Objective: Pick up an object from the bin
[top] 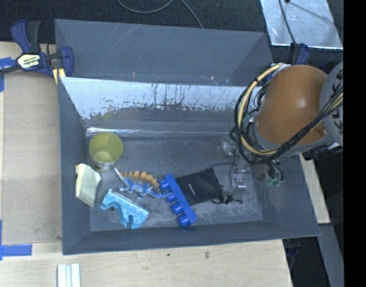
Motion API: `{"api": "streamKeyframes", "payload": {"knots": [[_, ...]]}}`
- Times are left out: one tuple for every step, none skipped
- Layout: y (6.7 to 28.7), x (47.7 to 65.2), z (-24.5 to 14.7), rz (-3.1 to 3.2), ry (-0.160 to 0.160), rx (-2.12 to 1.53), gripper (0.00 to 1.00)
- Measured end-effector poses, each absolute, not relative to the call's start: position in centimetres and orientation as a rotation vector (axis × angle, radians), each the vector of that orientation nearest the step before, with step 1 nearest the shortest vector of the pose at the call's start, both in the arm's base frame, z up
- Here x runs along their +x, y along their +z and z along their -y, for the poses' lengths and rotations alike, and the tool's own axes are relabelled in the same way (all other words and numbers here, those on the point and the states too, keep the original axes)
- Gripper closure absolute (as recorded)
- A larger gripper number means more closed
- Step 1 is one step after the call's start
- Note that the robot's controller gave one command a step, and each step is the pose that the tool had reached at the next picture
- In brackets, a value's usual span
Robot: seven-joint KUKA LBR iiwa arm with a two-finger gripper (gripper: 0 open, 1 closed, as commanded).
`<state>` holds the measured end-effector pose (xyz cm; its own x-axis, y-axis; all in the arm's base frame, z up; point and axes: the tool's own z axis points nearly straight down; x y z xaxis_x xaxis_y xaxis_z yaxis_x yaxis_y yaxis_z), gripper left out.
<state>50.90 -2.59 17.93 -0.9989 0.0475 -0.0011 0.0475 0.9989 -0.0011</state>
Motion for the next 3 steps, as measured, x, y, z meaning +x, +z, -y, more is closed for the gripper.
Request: {"api": "streamKeyframes", "payload": {"knots": [[15.5, 50.4, -0.3, -3.130, 0.002, 0.167, 0.00], [14.4, 49.8, -0.2, -3.142, 0.000, 0.022, 0.00], [12.9, 50.7, -0.9, -3.102, -0.003, -0.467, 0.00]]}}
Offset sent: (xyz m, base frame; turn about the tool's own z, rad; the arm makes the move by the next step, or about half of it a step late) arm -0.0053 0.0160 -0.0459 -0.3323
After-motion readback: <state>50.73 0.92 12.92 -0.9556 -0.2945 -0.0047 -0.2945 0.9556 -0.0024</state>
